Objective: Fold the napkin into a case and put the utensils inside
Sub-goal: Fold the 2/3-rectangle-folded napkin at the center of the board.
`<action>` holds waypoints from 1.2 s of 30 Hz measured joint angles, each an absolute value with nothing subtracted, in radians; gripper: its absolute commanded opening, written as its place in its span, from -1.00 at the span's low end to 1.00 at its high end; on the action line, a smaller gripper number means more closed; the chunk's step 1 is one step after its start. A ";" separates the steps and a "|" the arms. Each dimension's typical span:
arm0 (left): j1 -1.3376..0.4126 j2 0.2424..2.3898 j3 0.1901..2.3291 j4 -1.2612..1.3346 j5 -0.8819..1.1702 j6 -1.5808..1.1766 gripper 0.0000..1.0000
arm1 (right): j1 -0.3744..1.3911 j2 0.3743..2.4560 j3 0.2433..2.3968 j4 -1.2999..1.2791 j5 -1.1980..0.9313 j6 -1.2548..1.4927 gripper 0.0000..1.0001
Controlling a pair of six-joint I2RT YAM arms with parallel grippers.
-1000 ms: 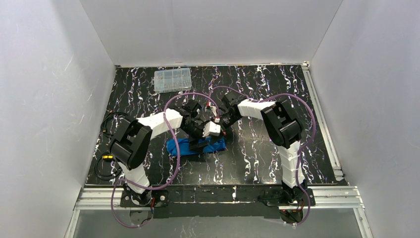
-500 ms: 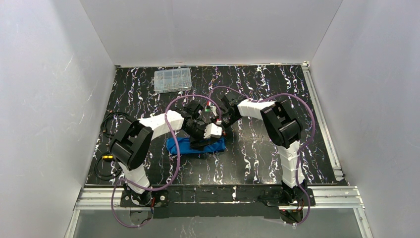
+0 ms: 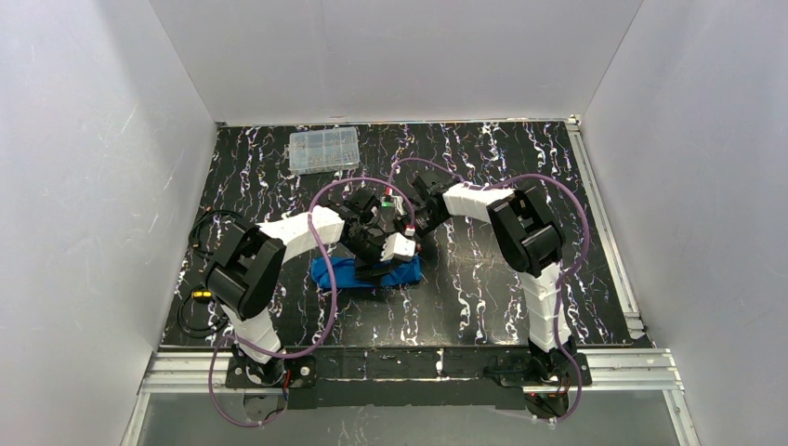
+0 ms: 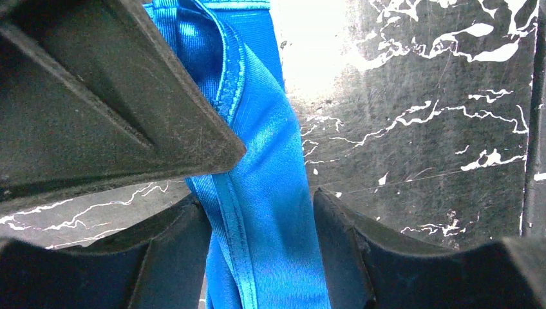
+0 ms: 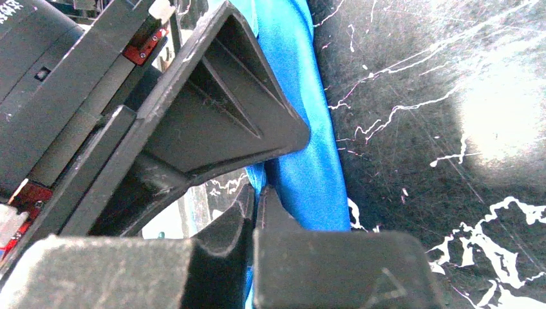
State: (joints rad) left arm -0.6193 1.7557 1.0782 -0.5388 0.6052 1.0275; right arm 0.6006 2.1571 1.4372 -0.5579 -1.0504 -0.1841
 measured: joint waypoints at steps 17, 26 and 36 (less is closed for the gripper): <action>-0.619 1.756 1.092 -0.559 0.614 1.050 -0.01 | 0.601 2.194 1.434 -0.526 -1.019 -0.138 -0.97; -0.619 1.751 1.129 -0.568 0.607 1.025 -0.15 | 0.598 2.204 1.407 -0.495 -1.006 -0.102 -0.97; -0.620 1.750 1.073 -0.477 0.524 1.037 -0.37 | 0.597 2.204 1.392 -0.464 -1.027 -0.081 -0.97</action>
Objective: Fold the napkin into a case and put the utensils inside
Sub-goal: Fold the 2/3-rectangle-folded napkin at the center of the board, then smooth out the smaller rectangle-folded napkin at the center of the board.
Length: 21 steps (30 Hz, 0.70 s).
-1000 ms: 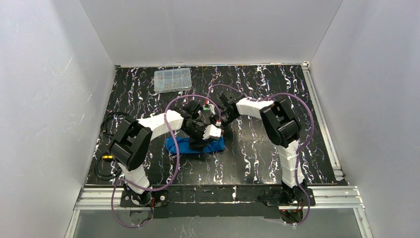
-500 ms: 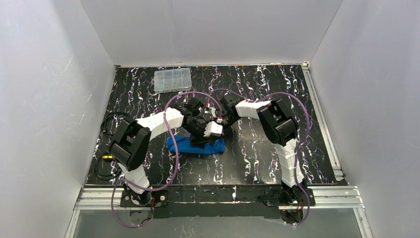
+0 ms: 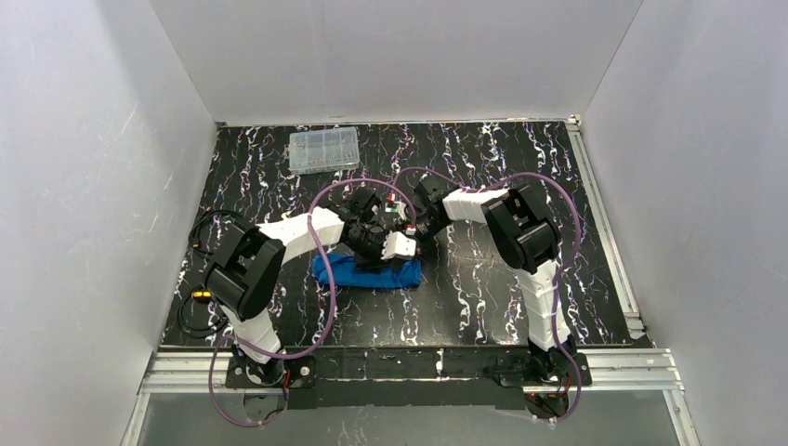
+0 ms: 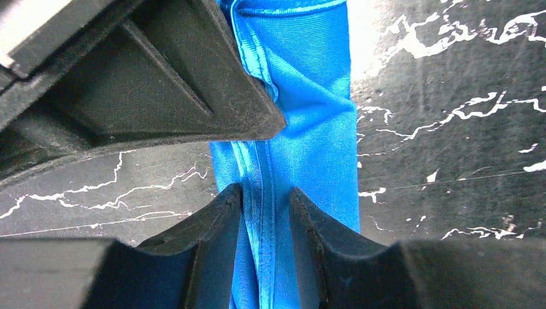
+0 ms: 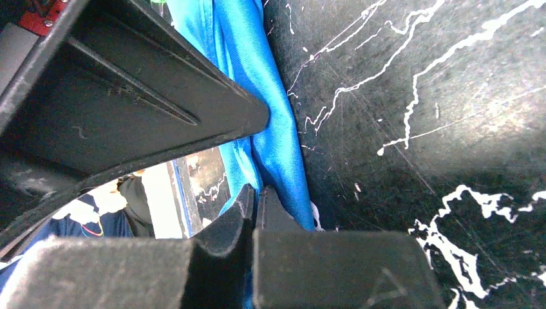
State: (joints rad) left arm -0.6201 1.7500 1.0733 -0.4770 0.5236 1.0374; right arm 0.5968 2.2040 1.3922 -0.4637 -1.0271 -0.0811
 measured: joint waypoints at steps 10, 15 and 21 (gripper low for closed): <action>-0.632 1.726 1.027 -0.407 0.462 1.074 -0.64 | 0.596 2.193 1.375 -0.413 -1.029 -0.034 0.95; -0.621 1.686 1.000 -0.413 0.443 1.100 -0.78 | 0.569 2.089 1.342 -0.363 -1.062 0.032 0.97; -0.628 1.694 0.991 -0.401 0.427 1.104 -0.84 | 0.557 2.044 1.325 -0.313 -0.963 0.059 0.97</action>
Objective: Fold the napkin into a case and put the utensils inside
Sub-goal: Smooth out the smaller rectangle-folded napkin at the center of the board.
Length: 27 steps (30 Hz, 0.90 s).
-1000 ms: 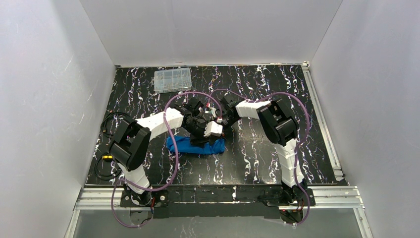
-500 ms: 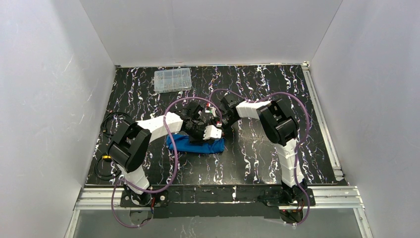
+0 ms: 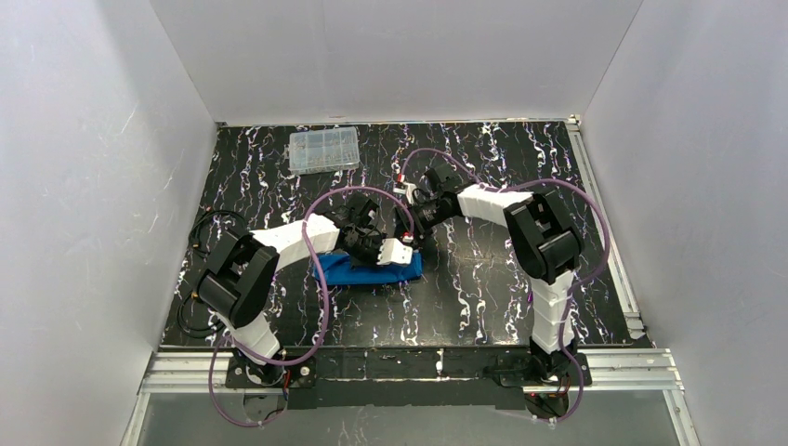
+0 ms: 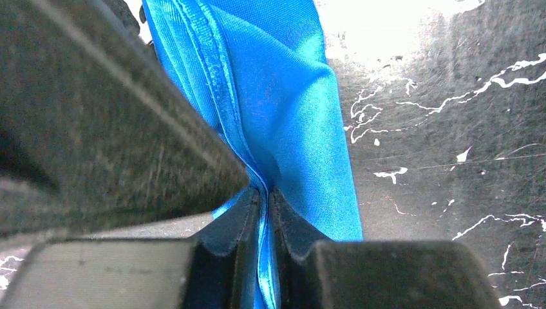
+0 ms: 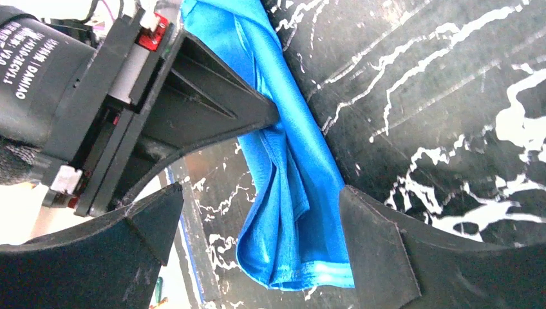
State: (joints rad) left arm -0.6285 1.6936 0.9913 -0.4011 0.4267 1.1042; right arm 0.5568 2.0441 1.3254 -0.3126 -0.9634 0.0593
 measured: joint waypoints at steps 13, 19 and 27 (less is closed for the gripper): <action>-0.630 1.694 0.988 -0.396 0.426 1.108 -0.94 | 0.434 1.674 1.142 -0.285 -0.680 0.105 0.80; -0.630 1.694 0.988 -0.396 0.426 1.107 -0.94 | 0.454 1.556 0.860 0.025 -0.788 0.272 -0.97; -0.630 1.694 0.988 -0.396 0.426 1.106 -0.96 | 0.519 1.544 0.697 0.247 -0.801 0.477 -0.97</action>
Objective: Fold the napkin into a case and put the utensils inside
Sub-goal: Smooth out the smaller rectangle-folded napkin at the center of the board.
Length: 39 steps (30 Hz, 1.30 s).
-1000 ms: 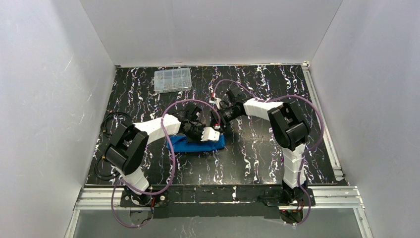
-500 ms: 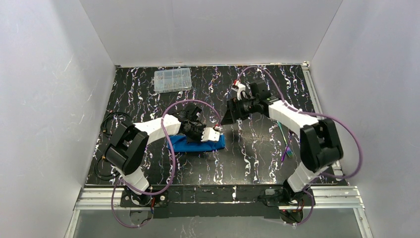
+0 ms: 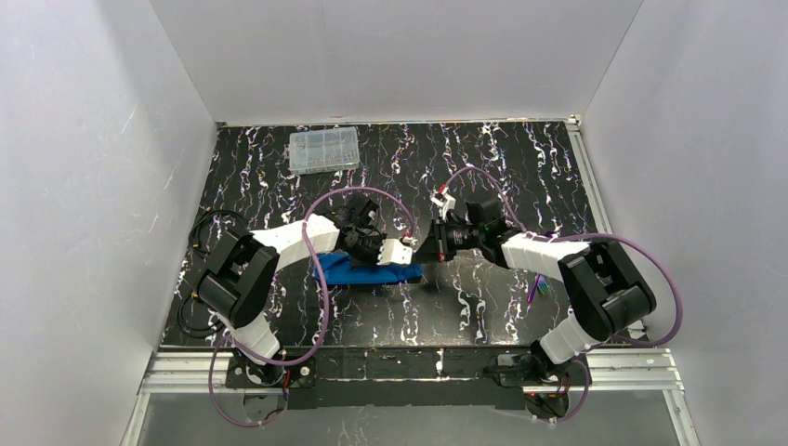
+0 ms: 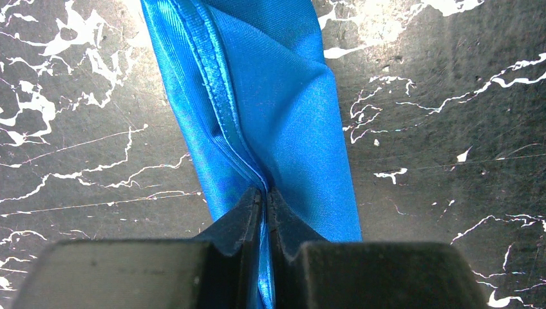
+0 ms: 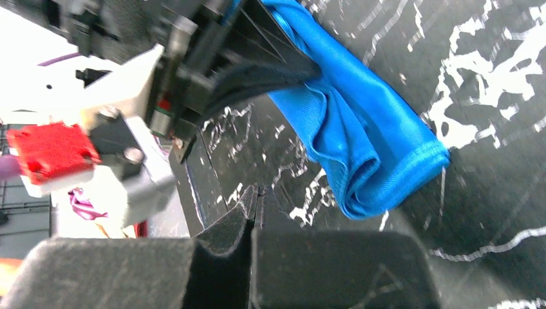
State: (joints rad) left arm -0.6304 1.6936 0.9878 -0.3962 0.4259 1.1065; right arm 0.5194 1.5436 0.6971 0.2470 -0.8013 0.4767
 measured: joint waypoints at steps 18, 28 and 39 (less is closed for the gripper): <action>-0.630 1.694 0.988 -0.396 0.426 1.108 -1.00 | 0.648 1.737 0.695 0.530 -0.678 0.628 -0.97; -0.630 1.692 0.981 -0.385 0.426 1.139 -1.00 | 0.588 1.834 0.696 0.511 -0.665 0.631 -0.97; -0.631 1.685 0.971 -0.373 0.426 1.157 -1.00 | 0.588 1.826 0.714 0.481 -0.690 0.657 -0.97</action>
